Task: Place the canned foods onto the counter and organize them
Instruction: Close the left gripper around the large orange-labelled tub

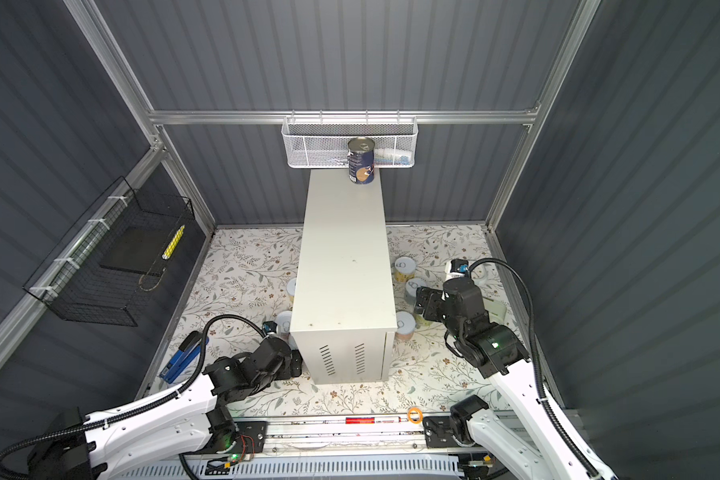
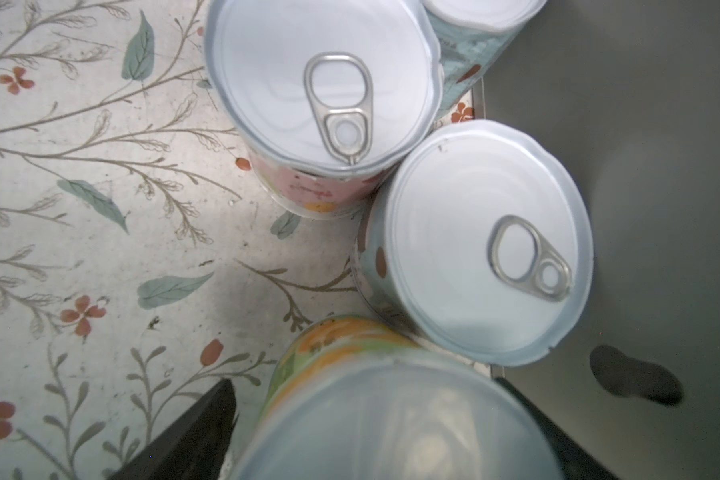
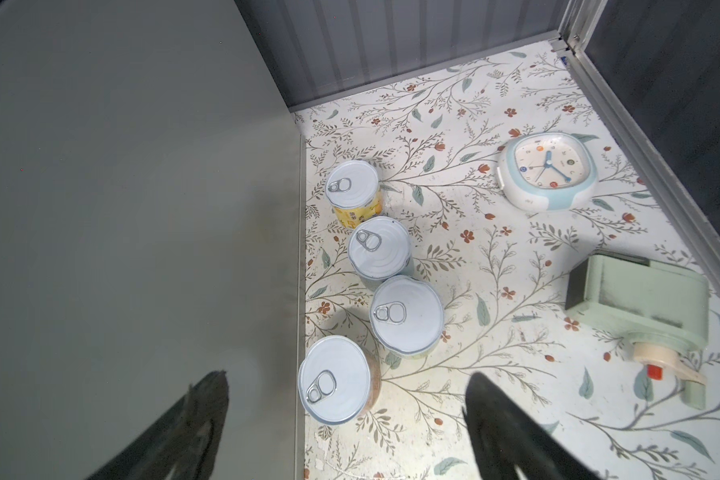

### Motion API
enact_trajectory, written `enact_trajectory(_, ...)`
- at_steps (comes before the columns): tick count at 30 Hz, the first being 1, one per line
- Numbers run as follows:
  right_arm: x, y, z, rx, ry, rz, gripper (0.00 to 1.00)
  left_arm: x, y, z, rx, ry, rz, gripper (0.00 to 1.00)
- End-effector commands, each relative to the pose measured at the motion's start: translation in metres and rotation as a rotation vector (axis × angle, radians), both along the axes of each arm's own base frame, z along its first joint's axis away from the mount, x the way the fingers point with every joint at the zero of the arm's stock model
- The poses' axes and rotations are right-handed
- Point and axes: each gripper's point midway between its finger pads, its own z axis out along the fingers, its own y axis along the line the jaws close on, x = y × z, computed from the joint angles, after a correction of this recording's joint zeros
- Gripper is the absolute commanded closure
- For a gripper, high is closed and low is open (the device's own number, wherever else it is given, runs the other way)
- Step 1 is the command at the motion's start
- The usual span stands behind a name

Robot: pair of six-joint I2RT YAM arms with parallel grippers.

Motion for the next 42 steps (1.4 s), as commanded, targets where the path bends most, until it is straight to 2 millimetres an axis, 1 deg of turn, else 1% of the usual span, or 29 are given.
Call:
enact_trajectory(1,0.001,0.0,0.002,0.006,-0.007,0.0,0.1,0.004,0.003,-0.007,0.016,-0.019,0.028,0.06)
enact_trajectory(4,0.002,0.0,0.003,-0.007,-0.007,0.005,0.1,0.006,0.0,-0.014,0.035,-0.008,0.024,0.07)
enact_trajectory(7,0.003,0.001,0.003,-0.012,-0.006,0.005,0.1,0.008,-0.001,-0.021,0.056,0.004,0.028,0.11)
enact_trajectory(11,0.003,0.001,0.001,-0.008,-0.008,0.007,0.1,0.009,0.003,-0.022,0.07,-0.003,0.048,0.22)
enact_trajectory(17,0.005,0.002,-0.001,-0.008,-0.007,0.014,0.1,0.007,0.013,-0.012,0.06,-0.031,0.067,0.43)
enact_trajectory(19,0.006,0.004,-0.002,-0.005,-0.006,0.015,0.1,0.006,0.014,-0.009,0.052,-0.04,0.067,0.46)
enact_trajectory(20,0.006,0.004,-0.003,-0.003,-0.007,0.016,0.1,0.005,0.014,-0.008,0.047,-0.042,0.067,0.51)
enact_trajectory(21,0.007,0.005,-0.003,-0.001,-0.005,0.019,0.1,0.005,0.014,-0.007,0.044,-0.042,0.067,0.63)
enact_trajectory(22,0.007,0.005,-0.003,0.003,-0.005,0.019,0.1,0.005,0.016,-0.005,0.046,-0.043,0.074,0.87)
enact_trajectory(23,0.007,0.006,-0.004,0.004,-0.001,0.021,0.1,0.005,0.018,-0.003,0.052,-0.041,0.084,1.0)
enact_trajectory(25,0.008,0.007,-0.005,0.005,-0.002,0.021,0.1,0.005,0.019,0.001,0.064,-0.038,0.087,1.0)
enact_trajectory(29,0.008,0.004,-0.005,0.0,-0.007,0.012,0.1,0.01,0.02,0.02,0.087,-0.053,0.098,1.0)
enact_trajectory(33,0.009,0.003,-0.004,0.008,0.003,0.008,0.1,0.018,0.019,0.052,0.084,-0.098,0.118,1.0)
enact_trajectory(36,0.011,0.003,0.0,0.012,-0.002,0.01,0.09,0.027,0.012,0.08,0.106,-0.13,0.09,1.0)
enact_trajectory(40,0.009,0.001,0.007,0.035,-0.022,0.007,0.09,0.043,0.01,0.117,0.183,-0.095,0.058,1.0)
enact_trajectory(42,0.007,0.001,0.011,0.054,-0.031,0.01,0.09,0.056,0.016,0.133,0.172,-0.068,0.064,1.0)
